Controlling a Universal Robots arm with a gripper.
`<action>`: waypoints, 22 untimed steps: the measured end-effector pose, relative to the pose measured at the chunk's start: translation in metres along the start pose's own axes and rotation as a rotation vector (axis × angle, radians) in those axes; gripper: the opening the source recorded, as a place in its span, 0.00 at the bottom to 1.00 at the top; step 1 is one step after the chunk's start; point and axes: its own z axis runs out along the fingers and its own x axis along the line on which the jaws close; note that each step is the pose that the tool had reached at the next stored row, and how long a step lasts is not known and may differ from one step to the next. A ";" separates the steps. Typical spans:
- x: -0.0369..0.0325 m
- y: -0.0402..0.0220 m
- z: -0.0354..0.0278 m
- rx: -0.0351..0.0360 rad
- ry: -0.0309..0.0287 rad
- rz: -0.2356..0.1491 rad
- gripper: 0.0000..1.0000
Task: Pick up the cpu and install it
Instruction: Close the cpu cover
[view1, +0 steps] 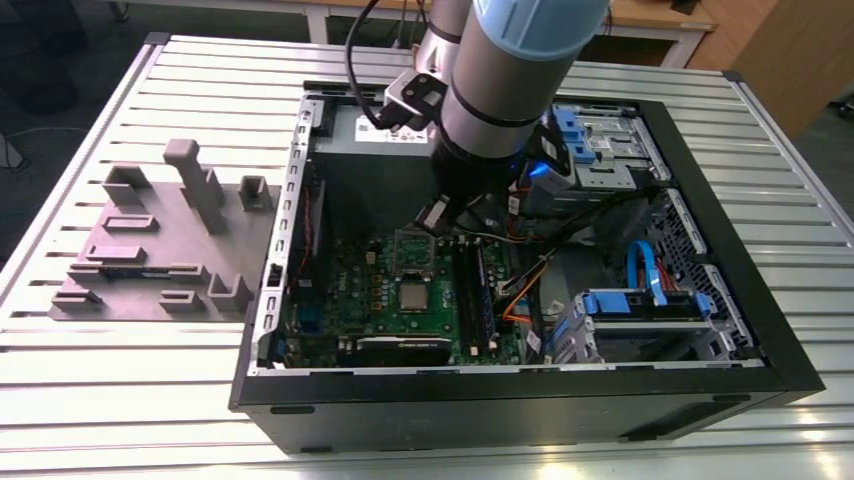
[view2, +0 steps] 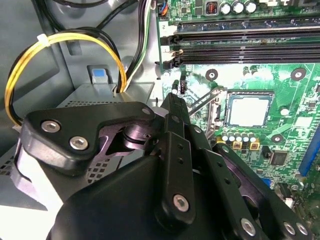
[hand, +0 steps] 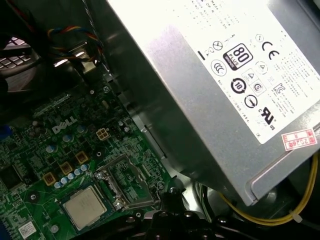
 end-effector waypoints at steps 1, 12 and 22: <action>0.0001 0.0002 0.0000 -0.0003 0.0003 -0.002 0.10; 0.0004 0.0014 -0.0035 -0.0016 0.0024 -0.014 0.10; 0.0021 0.0021 -0.0061 -0.0012 0.0068 -0.025 0.10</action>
